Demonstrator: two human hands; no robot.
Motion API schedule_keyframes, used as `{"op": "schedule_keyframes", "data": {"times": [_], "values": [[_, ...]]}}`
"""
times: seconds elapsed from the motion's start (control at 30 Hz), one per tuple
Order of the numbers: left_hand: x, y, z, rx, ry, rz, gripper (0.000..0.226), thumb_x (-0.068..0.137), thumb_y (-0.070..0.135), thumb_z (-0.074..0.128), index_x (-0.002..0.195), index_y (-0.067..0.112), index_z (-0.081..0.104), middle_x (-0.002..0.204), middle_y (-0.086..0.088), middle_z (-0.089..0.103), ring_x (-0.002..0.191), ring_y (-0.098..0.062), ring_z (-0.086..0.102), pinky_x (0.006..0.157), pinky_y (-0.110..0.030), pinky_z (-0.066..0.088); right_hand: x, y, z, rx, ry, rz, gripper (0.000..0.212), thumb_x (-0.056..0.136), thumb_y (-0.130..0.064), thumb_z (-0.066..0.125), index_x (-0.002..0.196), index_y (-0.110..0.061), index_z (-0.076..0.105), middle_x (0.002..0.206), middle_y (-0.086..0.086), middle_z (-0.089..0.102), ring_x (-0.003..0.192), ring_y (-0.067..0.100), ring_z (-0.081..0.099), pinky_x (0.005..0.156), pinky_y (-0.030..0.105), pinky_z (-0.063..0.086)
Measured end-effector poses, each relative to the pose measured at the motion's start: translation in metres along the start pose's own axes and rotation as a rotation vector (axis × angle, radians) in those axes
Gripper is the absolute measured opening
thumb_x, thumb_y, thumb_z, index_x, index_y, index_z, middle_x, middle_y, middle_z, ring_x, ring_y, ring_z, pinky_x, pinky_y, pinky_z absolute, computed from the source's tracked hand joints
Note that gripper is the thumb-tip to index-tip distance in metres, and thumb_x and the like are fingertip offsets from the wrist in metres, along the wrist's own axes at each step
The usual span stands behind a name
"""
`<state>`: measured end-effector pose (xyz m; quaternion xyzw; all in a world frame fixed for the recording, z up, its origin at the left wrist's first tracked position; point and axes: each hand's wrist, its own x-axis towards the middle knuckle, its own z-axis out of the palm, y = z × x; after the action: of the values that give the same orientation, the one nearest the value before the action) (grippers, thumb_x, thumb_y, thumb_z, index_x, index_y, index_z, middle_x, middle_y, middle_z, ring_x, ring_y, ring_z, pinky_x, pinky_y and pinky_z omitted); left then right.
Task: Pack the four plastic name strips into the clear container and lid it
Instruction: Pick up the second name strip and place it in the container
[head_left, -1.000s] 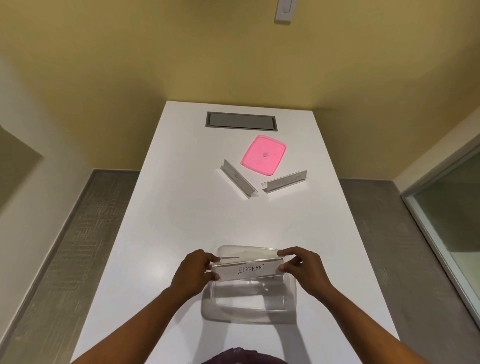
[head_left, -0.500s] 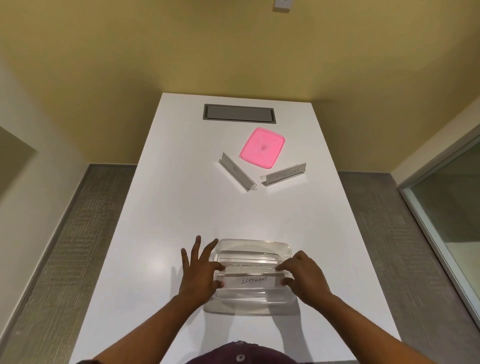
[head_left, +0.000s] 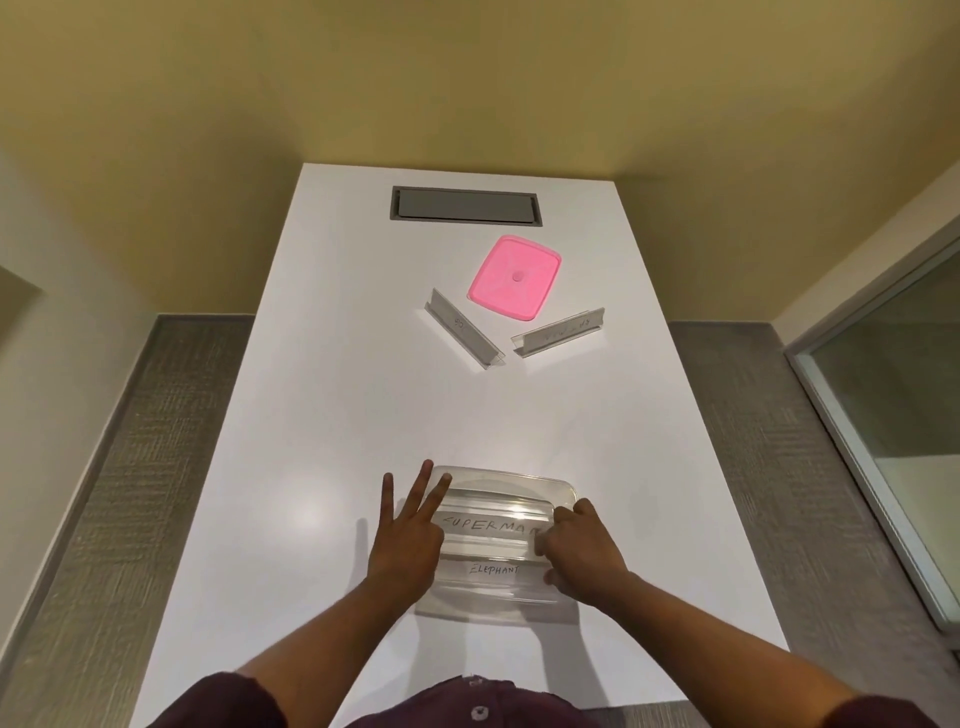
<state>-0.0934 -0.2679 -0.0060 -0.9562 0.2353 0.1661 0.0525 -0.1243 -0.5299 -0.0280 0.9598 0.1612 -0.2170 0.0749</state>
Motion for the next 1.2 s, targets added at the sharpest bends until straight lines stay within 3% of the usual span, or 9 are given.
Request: {"op": "schedule_keyframes", "data": {"times": [0.2,0.53,0.73,0.8,0.9,0.97,1.03,1.1,1.2], "values": [[0.004,0.001,0.005,-0.01,-0.058,-0.037,0.025,0.084,0.016,0.055,0.097,0.03,0.072,0.167,0.0,-0.01,0.145,-0.036,-0.035,0.108,-0.072,-0.023,0.0,-0.002,-0.001,-0.018,-0.028,0.013,0.025,0.067,-0.036,0.08,0.087,-0.022,0.074,0.085,0.003,0.072,0.091,0.028,0.061,0.086,0.042,0.029],[0.009,-0.001,0.014,-0.008,-0.073,-0.015,0.027,0.085,0.017,0.056,0.102,0.032,0.07,0.168,0.001,-0.004,0.146,-0.037,-0.032,0.108,-0.071,-0.025,0.004,-0.001,0.001,0.028,-0.059,0.034,0.038,0.069,-0.043,0.081,0.101,-0.024,0.075,0.096,-0.002,0.077,0.104,0.026,0.061,0.095,0.044,0.022],[0.011,-0.013,0.026,-0.102,-0.025,0.082,0.04,0.087,0.033,0.062,0.126,0.032,0.059,0.168,0.0,0.008,0.15,-0.035,-0.022,0.108,-0.065,-0.03,0.0,0.0,-0.007,0.076,-0.072,0.009,0.056,0.072,-0.064,0.072,0.115,-0.029,0.07,0.111,-0.004,0.075,0.116,0.023,0.054,0.107,0.05,0.017],[0.008,-0.019,0.027,-0.177,0.054,0.132,0.04,0.084,0.042,0.064,0.124,0.033,0.061,0.164,0.001,0.026,0.154,-0.033,-0.003,0.113,-0.061,-0.024,-0.002,0.0,-0.009,0.117,-0.012,0.021,0.059,0.074,-0.073,0.06,0.112,-0.03,0.07,0.106,-0.007,0.076,0.113,0.02,0.054,0.108,0.051,0.016],[0.008,-0.025,0.028,-0.264,0.247,0.144,0.038,0.091,0.055,0.053,0.124,0.037,0.06,0.155,0.009,0.042,0.152,-0.023,0.024,0.12,-0.059,0.0,0.0,0.004,-0.016,0.235,0.177,0.058,0.056,0.08,-0.079,0.047,0.093,-0.031,0.073,0.09,-0.016,0.075,0.1,0.01,0.058,0.107,0.046,0.024],[0.015,-0.031,0.023,-0.34,0.346,0.114,0.042,0.097,0.058,0.041,0.129,0.035,0.056,0.151,0.012,0.044,0.146,-0.016,0.034,0.121,-0.053,0.014,0.009,0.012,-0.026,0.359,0.328,0.084,0.046,0.084,-0.072,0.054,0.076,-0.03,0.071,0.072,-0.017,0.072,0.082,0.005,0.062,0.098,0.04,0.036],[0.03,-0.038,0.013,-0.428,0.417,0.096,0.043,0.1,0.054,0.037,0.13,0.029,0.055,0.146,0.008,0.048,0.138,-0.017,0.041,0.12,-0.045,0.022,0.022,0.024,-0.042,0.487,0.379,0.11,0.04,0.087,-0.062,0.061,0.069,-0.028,0.071,0.065,-0.015,0.07,0.069,0.004,0.063,0.083,0.034,0.045],[0.051,-0.048,-0.001,-0.484,0.474,0.057,0.041,0.1,0.049,0.04,0.128,0.024,0.057,0.14,0.003,0.052,0.133,-0.019,0.045,0.115,-0.039,0.03,0.04,0.036,-0.058,0.587,0.378,0.17,0.035,0.09,-0.054,0.065,0.069,-0.026,0.071,0.065,-0.014,0.07,0.067,0.005,0.064,0.072,0.029,0.046],[0.09,-0.067,-0.025,-0.514,0.526,-0.032,0.042,0.098,0.043,0.048,0.125,0.014,0.061,0.131,-0.005,0.059,0.127,-0.026,0.048,0.109,-0.037,0.037,0.076,0.051,-0.083,0.799,0.354,0.311,0.032,0.092,-0.044,0.07,0.071,-0.02,0.075,0.066,-0.006,0.073,0.067,0.01,0.068,0.069,0.031,0.05]]}}
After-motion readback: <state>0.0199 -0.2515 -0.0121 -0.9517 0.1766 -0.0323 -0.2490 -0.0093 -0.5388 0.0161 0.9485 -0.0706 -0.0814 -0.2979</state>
